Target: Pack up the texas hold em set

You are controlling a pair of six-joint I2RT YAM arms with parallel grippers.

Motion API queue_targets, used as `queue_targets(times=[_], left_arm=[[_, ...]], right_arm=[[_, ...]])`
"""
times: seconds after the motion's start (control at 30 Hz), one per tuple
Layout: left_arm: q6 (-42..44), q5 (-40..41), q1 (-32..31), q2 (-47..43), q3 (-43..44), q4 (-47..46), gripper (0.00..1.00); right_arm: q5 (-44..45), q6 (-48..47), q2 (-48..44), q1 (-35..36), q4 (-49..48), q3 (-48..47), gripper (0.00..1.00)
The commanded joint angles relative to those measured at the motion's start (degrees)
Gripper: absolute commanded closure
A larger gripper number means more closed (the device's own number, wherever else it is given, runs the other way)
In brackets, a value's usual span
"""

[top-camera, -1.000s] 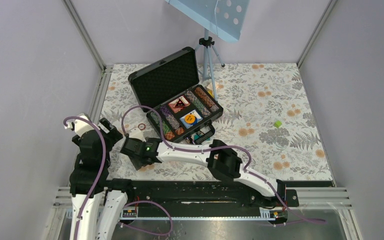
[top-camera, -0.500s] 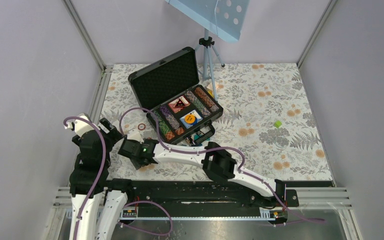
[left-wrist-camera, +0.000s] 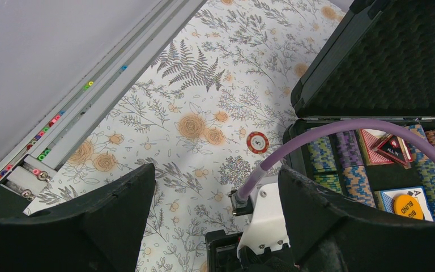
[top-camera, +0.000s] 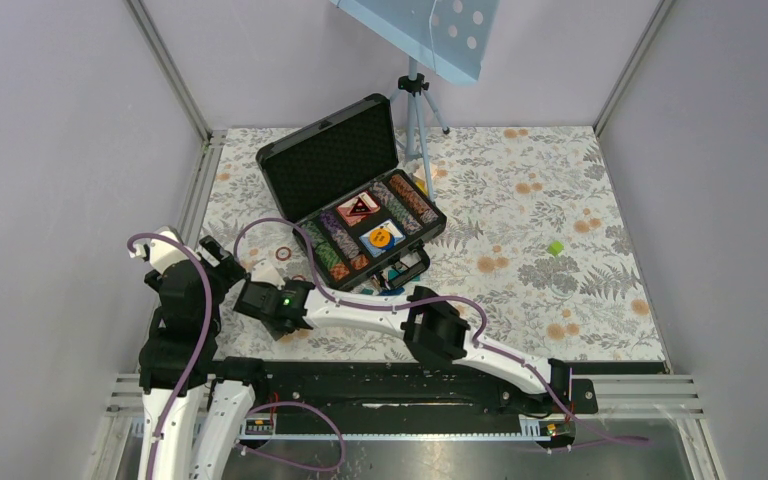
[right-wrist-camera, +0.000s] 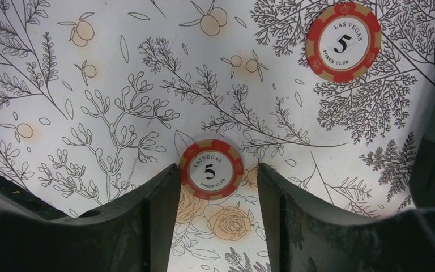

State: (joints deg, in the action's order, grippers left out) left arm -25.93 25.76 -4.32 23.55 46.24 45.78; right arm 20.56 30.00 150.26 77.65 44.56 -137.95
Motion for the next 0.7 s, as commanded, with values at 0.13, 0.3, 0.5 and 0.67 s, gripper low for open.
queue_targets(times=[0.13,0.3,0.5,0.67], left_arm=[[0.4,1.3,-0.3,-0.8,0.1,-2.3,0.21],[0.4,1.2,-0.4,-0.7,0.1,-2.3,0.21],[0.4,1.4,-0.4,-0.7,0.2,-2.4,0.21],[0.4,1.6,-0.5,-0.8,0.2,-2.3,0.21]], right_arm=[[1.4,-0.9,1.7,1.0,3.1,-0.7,0.48],[2.9,-0.9,0.7,0.7,3.1,1.1,0.49],[3.9,-1.8,-2.7,0.2,0.1,6.3,0.49],[4.6,-2.9,-9.8,0.2,-6.9,15.6,0.49]])
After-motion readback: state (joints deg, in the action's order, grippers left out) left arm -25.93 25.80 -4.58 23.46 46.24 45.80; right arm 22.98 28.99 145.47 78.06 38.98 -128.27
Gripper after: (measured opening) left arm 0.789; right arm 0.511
